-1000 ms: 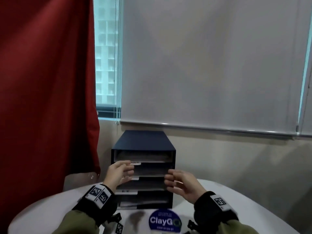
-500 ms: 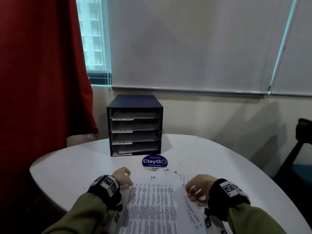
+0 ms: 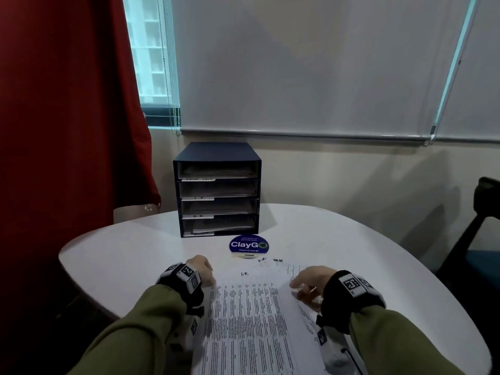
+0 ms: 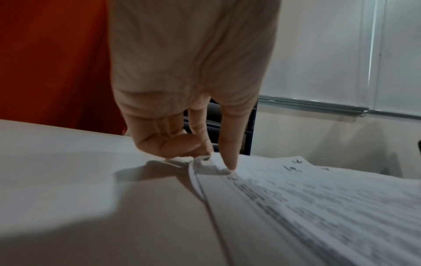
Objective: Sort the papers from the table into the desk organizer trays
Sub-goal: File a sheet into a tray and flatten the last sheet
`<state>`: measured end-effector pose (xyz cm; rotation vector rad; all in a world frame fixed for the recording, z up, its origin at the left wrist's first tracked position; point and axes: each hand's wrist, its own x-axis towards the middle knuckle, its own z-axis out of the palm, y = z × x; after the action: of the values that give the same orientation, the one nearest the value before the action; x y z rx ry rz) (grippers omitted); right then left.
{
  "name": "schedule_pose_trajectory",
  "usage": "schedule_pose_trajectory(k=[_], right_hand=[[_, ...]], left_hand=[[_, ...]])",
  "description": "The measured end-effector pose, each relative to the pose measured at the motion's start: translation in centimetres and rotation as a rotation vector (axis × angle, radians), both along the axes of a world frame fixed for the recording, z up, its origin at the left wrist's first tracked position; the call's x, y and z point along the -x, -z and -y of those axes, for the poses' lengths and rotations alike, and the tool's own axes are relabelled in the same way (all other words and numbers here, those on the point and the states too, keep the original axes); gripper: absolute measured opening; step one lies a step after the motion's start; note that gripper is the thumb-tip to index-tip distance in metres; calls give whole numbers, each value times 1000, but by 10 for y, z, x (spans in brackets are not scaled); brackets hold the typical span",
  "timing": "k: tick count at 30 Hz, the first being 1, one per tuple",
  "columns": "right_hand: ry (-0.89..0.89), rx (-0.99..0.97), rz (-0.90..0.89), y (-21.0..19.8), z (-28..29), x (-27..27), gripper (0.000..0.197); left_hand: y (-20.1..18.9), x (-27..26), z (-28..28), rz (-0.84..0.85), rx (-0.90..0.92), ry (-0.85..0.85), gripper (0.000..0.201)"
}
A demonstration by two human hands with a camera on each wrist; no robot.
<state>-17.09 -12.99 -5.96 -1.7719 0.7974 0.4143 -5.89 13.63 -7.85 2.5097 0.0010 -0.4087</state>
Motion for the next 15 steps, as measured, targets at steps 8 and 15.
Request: schedule_pose_trajectory(k=[8,15], right_hand=[[-76,1,68,-13,1,10,37],[-392,50,151,-17,-9,-7,8]], left_hand=[[-31,-4,-19,253,417,135,7],[-75,-14,-32,288,1061,-141,14]])
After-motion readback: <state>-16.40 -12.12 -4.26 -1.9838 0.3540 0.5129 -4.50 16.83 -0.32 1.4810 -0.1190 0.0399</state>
